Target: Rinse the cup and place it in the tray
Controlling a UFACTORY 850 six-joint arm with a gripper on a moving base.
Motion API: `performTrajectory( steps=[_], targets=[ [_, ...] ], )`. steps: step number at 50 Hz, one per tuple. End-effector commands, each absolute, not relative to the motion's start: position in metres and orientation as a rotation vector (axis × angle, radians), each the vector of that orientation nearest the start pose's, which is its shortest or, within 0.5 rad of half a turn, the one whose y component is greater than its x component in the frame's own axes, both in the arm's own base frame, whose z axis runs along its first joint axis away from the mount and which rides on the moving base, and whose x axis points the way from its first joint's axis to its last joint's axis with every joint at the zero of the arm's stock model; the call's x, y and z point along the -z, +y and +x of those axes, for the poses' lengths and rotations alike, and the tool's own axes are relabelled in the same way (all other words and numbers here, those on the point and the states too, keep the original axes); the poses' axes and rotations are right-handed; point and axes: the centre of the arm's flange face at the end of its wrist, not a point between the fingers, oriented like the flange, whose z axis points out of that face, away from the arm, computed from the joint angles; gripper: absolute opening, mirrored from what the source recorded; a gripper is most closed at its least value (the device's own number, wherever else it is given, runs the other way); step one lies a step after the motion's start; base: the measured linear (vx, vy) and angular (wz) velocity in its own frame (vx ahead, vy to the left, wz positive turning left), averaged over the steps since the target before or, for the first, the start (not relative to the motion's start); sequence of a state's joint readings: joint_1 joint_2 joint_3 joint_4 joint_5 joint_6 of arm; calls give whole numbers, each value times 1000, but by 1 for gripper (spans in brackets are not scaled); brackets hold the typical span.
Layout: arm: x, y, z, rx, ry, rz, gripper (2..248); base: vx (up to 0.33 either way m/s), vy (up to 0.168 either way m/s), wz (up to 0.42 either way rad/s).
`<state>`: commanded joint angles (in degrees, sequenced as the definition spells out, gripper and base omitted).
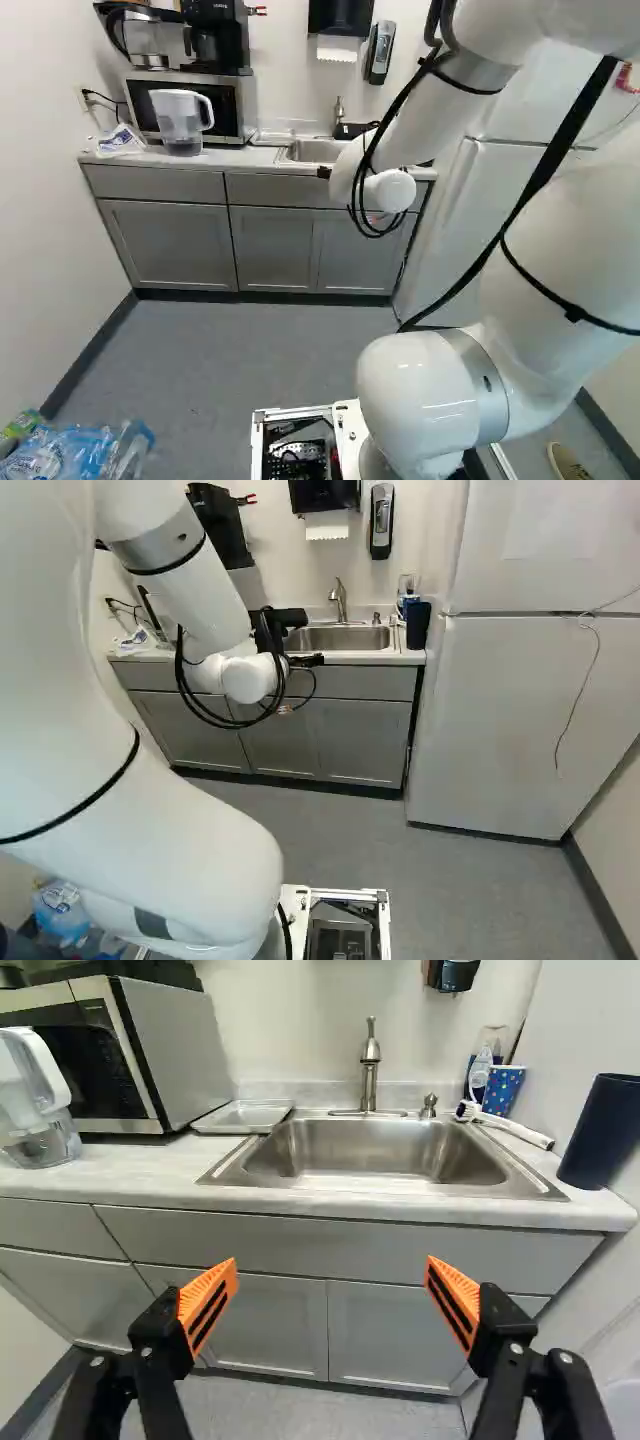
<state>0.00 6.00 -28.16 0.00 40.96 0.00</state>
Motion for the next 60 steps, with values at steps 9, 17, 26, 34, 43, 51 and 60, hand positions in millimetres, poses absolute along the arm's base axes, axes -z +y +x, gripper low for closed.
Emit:
performTrajectory(
  steps=[9,17,26,34,43,51,60],
  targets=[
    [-468,0,413,1912,0,-2492,247,0,0,0],
    [-474,0,416,1910,0,-2494,247,0,0,0],
    [-482,0,420,1907,0,-2497,247,0,0,0],
    [-489,0,423,1904,0,-2499,247,0,0,0],
    [-496,0,426,1901,0,-2501,247,0,0,0],
    [-503,0,427,1898,0,-2503,247,0,0,0],
    [-511,0,429,1895,0,-2506,247,0,0,0]
  ],
)
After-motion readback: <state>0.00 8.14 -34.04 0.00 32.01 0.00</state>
